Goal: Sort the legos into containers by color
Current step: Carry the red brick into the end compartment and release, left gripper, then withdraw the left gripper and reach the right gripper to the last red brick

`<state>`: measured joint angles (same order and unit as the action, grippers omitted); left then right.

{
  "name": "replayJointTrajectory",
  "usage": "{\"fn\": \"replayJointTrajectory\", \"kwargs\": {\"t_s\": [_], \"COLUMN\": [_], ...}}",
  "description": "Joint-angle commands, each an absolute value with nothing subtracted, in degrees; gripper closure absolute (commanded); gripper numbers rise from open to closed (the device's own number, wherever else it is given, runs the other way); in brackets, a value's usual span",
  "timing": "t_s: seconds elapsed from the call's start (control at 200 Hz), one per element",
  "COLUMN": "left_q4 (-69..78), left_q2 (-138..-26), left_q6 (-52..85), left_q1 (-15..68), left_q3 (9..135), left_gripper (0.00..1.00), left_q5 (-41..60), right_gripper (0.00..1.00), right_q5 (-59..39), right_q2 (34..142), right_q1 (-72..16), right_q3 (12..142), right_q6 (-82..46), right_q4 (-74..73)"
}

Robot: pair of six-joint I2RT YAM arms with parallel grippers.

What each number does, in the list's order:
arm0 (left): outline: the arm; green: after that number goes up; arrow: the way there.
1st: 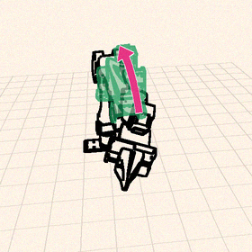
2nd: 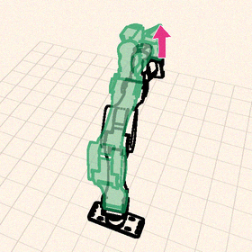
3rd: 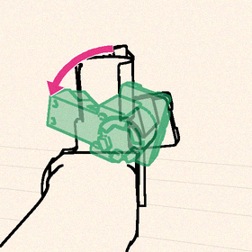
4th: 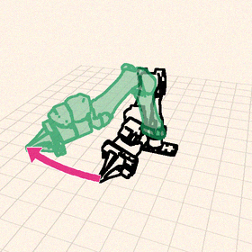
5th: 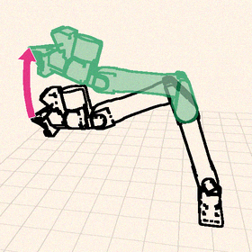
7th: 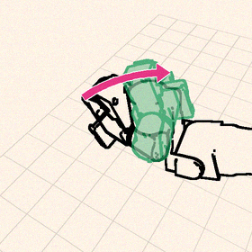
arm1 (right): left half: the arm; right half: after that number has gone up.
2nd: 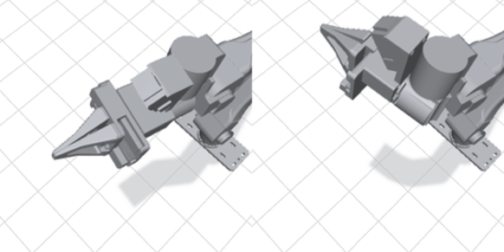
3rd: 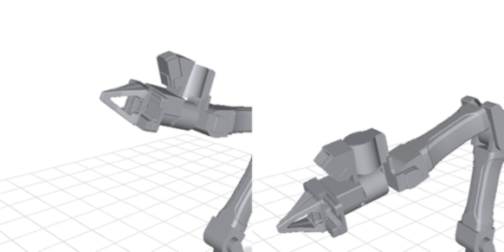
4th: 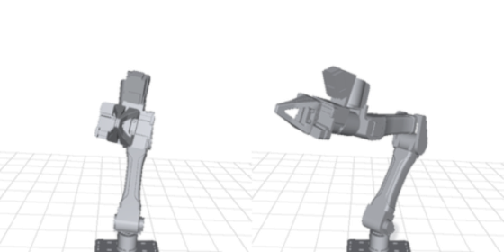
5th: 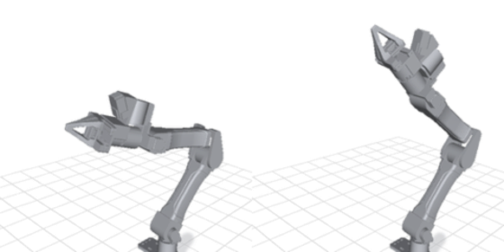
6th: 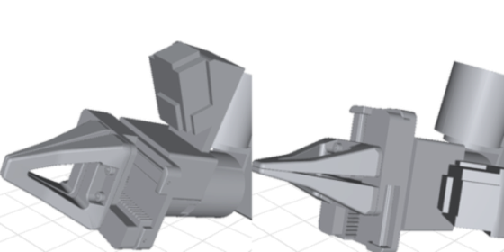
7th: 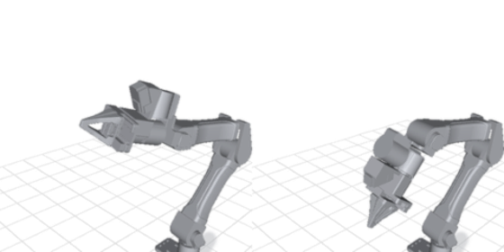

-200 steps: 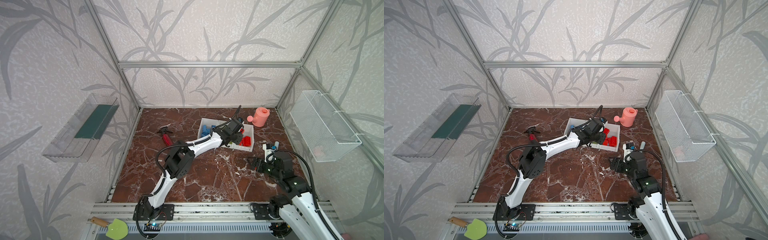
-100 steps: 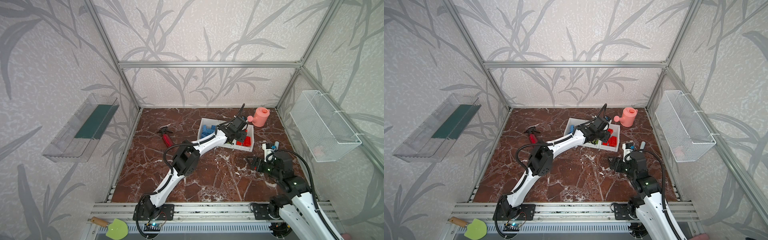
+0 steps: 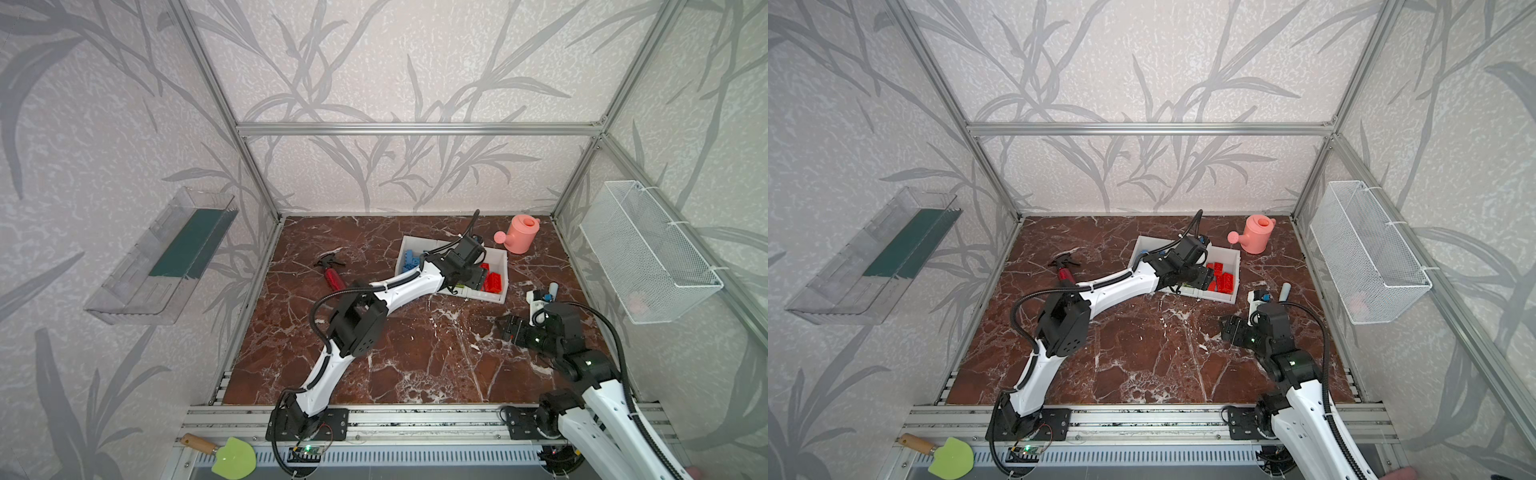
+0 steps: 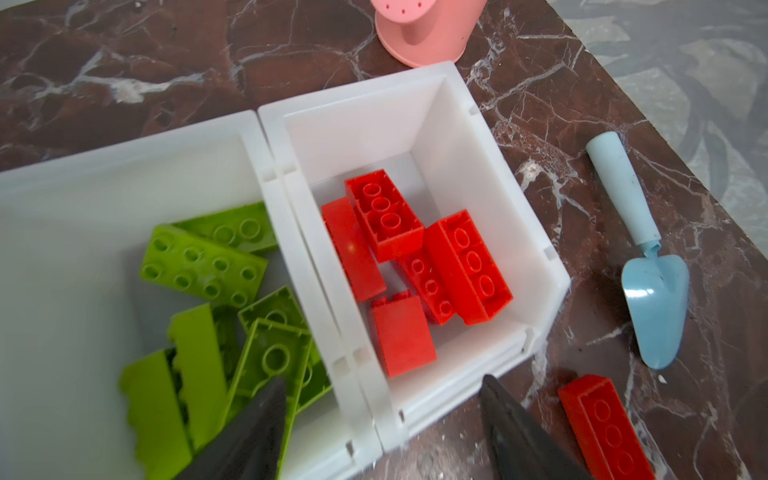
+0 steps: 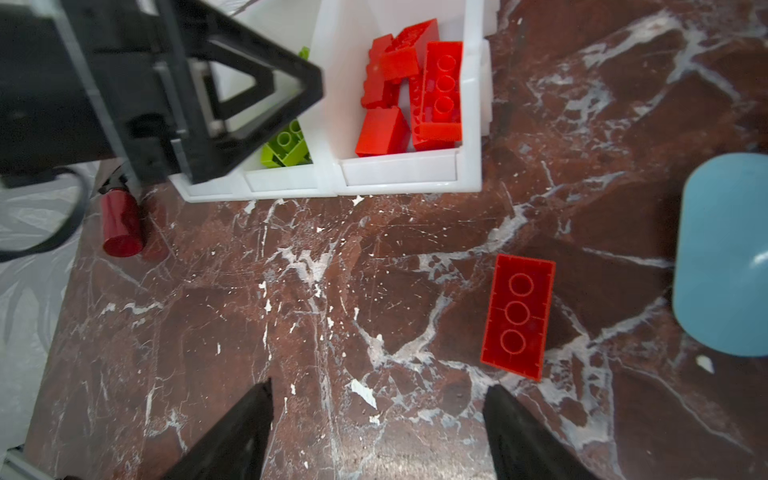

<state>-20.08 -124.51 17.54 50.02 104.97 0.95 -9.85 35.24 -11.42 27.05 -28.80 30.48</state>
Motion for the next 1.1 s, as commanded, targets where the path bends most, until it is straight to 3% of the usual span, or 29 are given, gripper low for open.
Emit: {"fn": "replayJointTrajectory", "kwargs": {"t_s": [0.0, 0.275, 0.5, 0.775, 1.095], "left_q4": [-13.6, -8.1, -5.8, -5.8, -7.3], "left_q2": [-114.9, -96.9, -83.9, -73.8, -69.7], "left_q6": [19.4, 23.7, 27.3, 29.2, 30.7], "left_q1": [49.9, 50.4, 50.9, 51.3, 51.4], "left_q3": [98.5, 76.6, 61.8, 51.8, 46.7], "left_gripper": [0.26, 0.27, 0.27, 0.28, 0.29], "left_q5": [-0.7, -3.6, -6.4, -8.0, -9.8], "right_gripper": [0.19, 0.18, 0.18, 0.19, 0.28], "right_q5": [-4.8, 6.0, 8.0, 8.2, 9.2], "right_q2": [36.5, 43.9, 52.8, 63.0, 71.4], "right_q1": [-11.5, -11.4, -11.4, -11.6, -13.7], "right_q3": [29.9, 30.9, 29.2, 29.6, 31.3], "right_q6": [-30.4, -32.0, -32.7, -34.4, -34.7], "right_q4": [33.9, 34.6, 28.9, 24.0, 22.1]}}
